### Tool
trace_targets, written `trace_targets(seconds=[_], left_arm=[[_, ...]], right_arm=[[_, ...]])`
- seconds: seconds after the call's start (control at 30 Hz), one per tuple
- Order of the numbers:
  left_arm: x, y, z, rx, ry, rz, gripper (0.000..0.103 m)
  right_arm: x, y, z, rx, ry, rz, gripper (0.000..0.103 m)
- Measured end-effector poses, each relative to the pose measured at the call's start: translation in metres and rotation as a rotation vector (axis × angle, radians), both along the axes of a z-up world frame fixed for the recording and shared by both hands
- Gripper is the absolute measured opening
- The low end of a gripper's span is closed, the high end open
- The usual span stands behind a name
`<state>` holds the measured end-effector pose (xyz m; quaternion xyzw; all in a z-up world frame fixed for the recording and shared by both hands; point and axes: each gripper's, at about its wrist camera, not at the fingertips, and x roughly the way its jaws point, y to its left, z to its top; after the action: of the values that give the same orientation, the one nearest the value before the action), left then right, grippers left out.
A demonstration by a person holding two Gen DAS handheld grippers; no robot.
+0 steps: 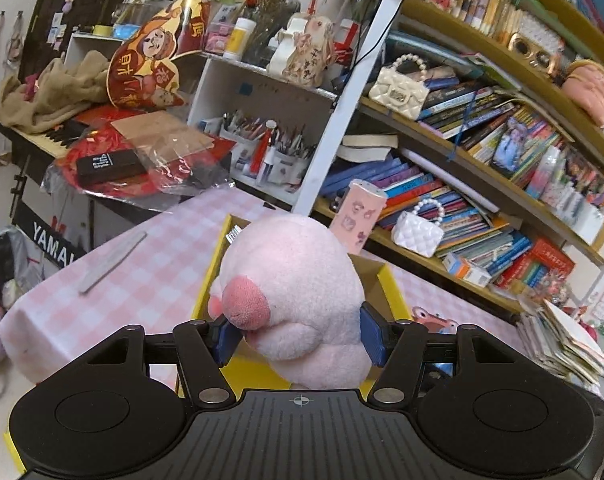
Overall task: Organize objects
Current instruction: 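Carry the blue packet and pink plush pig over the yellow box with both tools, then open both tools to drop the pig and packet into the yellow box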
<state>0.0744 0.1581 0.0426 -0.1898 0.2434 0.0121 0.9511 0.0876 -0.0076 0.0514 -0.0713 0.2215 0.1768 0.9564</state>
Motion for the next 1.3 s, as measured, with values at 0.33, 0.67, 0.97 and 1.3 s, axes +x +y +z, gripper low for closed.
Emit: trace_targets(seconds=[0.33,0.67,0.97,1.3], left_arm=[[0.087,-0.003,-0.026,0.083,0.137,0.036,0.060],[0.132,-0.012,-0.048,0.146,0.260,0.058,0.062],[0.152,-0.018,-0.054,0.194,0.303,0.061,0.067],[0.136,-0.020,-0.030,0.204,0.210,0.061,0.082]], right_arm=[[0.108,0.017,-0.038,-0.115,0.100,0.121,0.038],[0.163,0.043,-0.062,-0.255,0.215,0.310,0.038],[0.180,0.049,-0.066,-0.297,0.337,0.344,0.039],[0.170,0.036,-0.055,-0.216,0.233,0.267,0.059]])
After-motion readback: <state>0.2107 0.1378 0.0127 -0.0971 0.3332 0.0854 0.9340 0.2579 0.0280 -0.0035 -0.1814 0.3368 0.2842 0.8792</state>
